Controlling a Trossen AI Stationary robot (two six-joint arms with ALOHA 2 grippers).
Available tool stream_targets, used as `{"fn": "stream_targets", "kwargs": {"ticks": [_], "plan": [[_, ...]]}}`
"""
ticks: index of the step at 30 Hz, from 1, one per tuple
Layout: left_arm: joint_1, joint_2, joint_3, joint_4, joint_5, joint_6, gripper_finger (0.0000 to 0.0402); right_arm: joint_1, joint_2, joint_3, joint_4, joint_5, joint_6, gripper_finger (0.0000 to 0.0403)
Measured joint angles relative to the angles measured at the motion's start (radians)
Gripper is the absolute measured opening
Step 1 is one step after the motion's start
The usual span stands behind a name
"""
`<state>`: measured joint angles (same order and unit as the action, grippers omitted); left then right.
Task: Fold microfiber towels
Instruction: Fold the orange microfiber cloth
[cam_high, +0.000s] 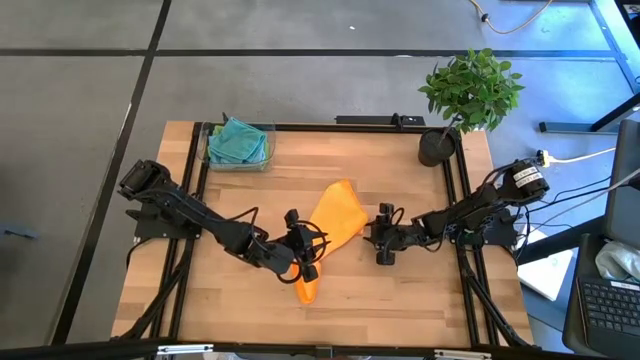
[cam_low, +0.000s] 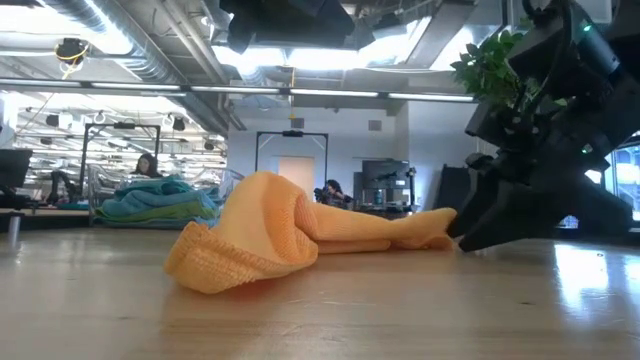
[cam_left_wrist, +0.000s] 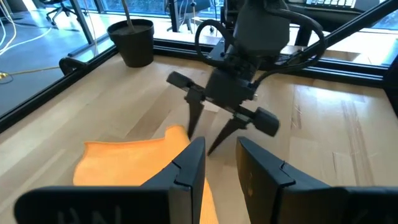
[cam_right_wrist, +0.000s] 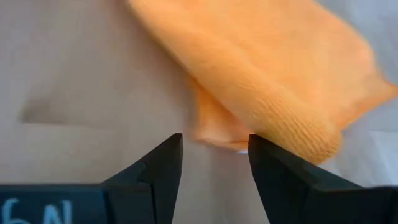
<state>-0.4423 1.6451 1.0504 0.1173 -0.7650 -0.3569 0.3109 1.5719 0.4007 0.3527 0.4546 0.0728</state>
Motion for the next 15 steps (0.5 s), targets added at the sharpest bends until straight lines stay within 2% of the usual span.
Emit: {"fn": "stream_targets", "kwargs": {"ticks": [3,7,10,15], "plan": [[0.001,0.000,0.000,0.000,0.000,0.000,0.0082,-0.038,0.000,0.000,0.039,0.013,-0.026,0.0186],[0.002,0.000,0.000,0.000,0.000,0.000,0.0082,-0.087,0.006,0.001,0.070,-0.050,-0.032,0.0186],[0.002,0.000,0.000,0.000,0.000,0.008,0.0082,-0.112,0.030,0.002,0.076,-0.057,-0.057,0.0186],[0.002,0.000,0.000,-0.001,0.000,0.008,0.0082,-0.133,0.107,0.003,0.185,-0.084,-0.075,0.0186]]}}
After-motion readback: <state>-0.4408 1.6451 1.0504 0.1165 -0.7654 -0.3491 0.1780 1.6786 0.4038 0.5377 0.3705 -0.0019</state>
